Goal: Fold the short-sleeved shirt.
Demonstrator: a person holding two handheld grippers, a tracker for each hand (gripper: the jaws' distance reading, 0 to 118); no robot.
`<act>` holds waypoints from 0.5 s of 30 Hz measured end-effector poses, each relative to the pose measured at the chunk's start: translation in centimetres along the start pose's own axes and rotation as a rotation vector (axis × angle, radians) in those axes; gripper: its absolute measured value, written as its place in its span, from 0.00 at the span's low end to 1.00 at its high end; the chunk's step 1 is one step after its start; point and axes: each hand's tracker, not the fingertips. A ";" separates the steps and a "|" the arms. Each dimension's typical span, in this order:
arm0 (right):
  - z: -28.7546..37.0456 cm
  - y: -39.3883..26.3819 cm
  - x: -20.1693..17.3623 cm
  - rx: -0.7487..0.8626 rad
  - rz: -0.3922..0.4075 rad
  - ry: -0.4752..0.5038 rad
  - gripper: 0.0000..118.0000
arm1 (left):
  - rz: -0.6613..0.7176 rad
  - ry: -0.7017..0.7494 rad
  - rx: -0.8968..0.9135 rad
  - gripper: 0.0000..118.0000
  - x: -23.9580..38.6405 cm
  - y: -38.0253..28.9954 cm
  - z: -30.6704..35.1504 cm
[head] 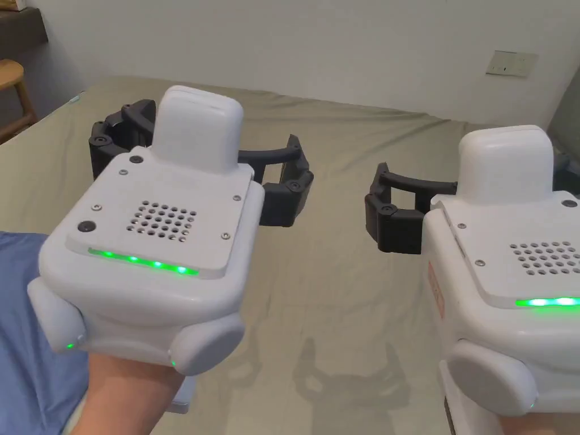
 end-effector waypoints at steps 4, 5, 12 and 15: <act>0.0 -0.1 0.1 -0.002 0.003 0.000 1.00 | -0.003 -0.013 0.012 1.00 -0.3 0.0 0.1; 0.0 -0.1 0.1 -0.002 0.004 0.000 1.00 | -0.008 -0.003 0.015 1.00 -0.2 0.0 0.2; 0.0 0.0 0.2 0.000 -0.010 -0.005 1.00 | 0.014 -0.004 0.023 1.00 -0.6 0.3 0.4; 0.1 -0.1 0.2 0.000 -0.006 -0.005 1.00 | 0.030 0.000 0.016 1.00 -0.7 0.1 0.4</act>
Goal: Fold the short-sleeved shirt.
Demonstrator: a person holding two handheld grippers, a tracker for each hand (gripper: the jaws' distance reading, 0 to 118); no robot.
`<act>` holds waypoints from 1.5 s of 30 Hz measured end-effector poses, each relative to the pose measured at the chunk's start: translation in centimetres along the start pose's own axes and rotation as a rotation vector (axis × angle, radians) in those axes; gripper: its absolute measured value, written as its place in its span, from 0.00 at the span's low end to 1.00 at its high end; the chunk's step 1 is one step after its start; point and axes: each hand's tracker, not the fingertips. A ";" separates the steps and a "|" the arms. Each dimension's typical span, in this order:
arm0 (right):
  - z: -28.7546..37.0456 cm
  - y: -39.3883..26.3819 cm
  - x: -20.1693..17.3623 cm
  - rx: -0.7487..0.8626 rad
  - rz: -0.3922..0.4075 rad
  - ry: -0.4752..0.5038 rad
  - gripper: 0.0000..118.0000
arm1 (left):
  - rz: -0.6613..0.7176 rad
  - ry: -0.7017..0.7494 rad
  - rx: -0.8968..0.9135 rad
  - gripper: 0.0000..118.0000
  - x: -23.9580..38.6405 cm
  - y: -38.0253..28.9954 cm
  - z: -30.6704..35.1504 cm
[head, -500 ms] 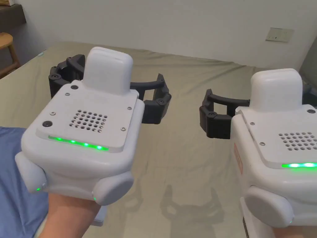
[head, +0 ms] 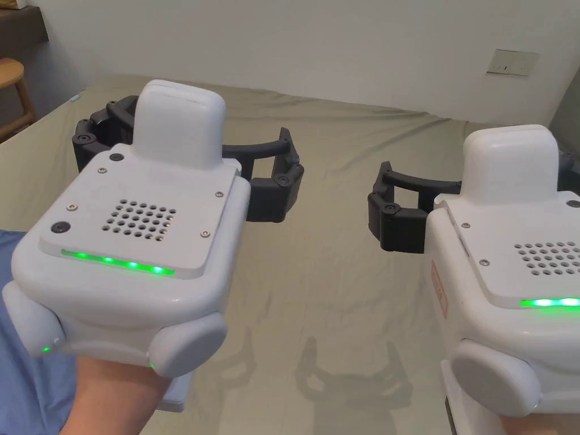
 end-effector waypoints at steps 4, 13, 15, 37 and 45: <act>0.0 0.0 0.1 -0.002 -0.004 -0.001 1.00 | -0.001 -0.004 -0.002 1.00 0.0 -0.1 0.0; -0.1 0.1 0.2 -0.008 0.014 -0.004 1.00 | -0.041 -0.015 0.009 1.00 0.0 0.1 0.1; -0.3 0.1 -0.1 -0.009 0.093 0.003 1.00 | -0.105 -0.003 0.016 1.00 0.1 0.0 0.0; -2.0 -0.9 5.0 -0.087 -0.437 0.205 1.00 | 0.301 -0.098 -0.028 1.00 -3.2 -1.9 -1.1; 0.1 -0.1 2.2 0.052 -0.156 0.087 1.00 | 0.063 -0.013 0.041 1.00 -0.2 -2.2 0.1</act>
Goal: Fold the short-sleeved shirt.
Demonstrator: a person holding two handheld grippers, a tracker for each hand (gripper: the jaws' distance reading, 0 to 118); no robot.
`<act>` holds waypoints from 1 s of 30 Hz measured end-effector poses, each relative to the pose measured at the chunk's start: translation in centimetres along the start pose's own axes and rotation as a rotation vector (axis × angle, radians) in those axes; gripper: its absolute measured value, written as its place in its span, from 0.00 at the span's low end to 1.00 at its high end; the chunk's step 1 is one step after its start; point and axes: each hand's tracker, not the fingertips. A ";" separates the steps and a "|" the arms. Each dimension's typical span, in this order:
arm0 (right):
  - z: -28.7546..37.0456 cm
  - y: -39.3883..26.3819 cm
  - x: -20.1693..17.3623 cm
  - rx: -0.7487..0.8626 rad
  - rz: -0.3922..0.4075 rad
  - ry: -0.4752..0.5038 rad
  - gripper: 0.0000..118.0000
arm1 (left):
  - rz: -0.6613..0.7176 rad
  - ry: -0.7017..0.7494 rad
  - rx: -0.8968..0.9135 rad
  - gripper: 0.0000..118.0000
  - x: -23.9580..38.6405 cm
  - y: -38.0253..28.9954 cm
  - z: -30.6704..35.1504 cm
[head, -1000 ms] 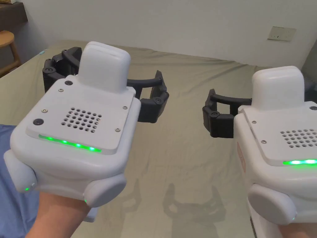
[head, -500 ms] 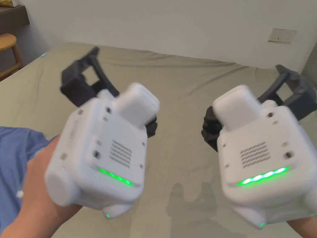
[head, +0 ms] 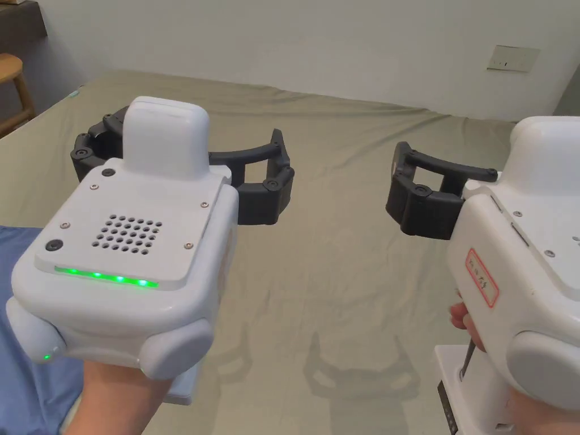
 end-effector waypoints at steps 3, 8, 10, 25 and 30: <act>0.1 0.2 -0.6 0.010 0.023 -0.011 1.00 | -0.011 0.005 0.001 1.00 0.0 0.3 0.0; 0.3 0.0 -0.8 0.014 0.005 0.005 1.00 | -0.054 0.003 0.001 1.00 0.4 0.6 0.4; 0.3 0.1 -0.9 -0.004 0.019 -0.002 1.00 | -0.067 0.001 0.006 1.00 0.5 0.6 0.5; 0.3 -0.5 0.0 -0.050 0.023 0.002 0.01 | -0.072 -0.060 -0.067 0.00 1.1 0.3 0.3; 0.0 -1.3 -0.3 -0.065 0.046 -0.003 0.01 | -0.075 -0.064 -0.095 0.00 1.3 0.0 0.0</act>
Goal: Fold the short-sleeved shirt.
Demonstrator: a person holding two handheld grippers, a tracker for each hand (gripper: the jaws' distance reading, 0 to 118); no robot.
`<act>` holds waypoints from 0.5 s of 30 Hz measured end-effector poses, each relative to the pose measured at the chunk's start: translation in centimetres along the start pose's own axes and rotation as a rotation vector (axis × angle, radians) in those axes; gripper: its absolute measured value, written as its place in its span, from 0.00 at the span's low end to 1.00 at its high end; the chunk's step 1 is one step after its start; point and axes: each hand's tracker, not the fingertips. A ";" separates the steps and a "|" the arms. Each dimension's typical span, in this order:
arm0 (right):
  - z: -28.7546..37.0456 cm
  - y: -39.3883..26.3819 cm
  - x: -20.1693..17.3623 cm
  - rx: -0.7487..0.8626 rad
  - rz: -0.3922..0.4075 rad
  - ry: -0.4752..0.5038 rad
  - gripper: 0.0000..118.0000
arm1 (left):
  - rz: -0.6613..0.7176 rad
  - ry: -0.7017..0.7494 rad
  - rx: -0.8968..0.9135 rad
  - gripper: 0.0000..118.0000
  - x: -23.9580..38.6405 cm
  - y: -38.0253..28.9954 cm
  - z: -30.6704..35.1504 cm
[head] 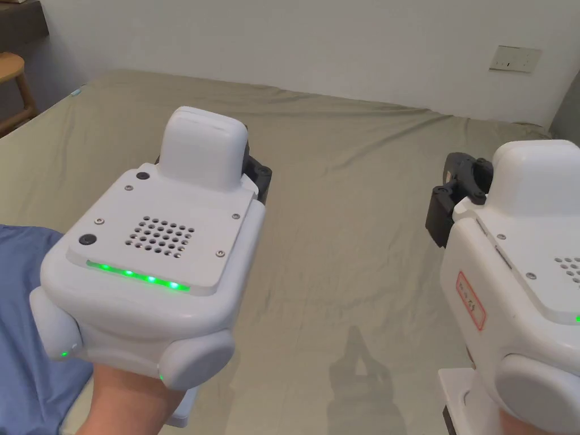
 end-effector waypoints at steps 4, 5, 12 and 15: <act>-0.3 -0.2 -0.4 0.004 0.016 0.022 0.01 | -0.011 0.020 -0.007 0.00 -0.2 -0.1 0.0; -0.5 -0.1 -0.5 0.006 0.019 0.028 0.01 | -0.013 0.027 -0.009 0.00 -0.5 -0.1 0.0; -1.6 0.9 -3.1 0.044 -0.033 0.142 0.01 | -0.053 0.125 -0.026 0.00 -3.9 0.3 1.5; -2.3 1.3 -5.7 0.053 -0.036 0.223 0.01 | -0.070 0.230 -0.024 0.00 -6.4 0.6 3.2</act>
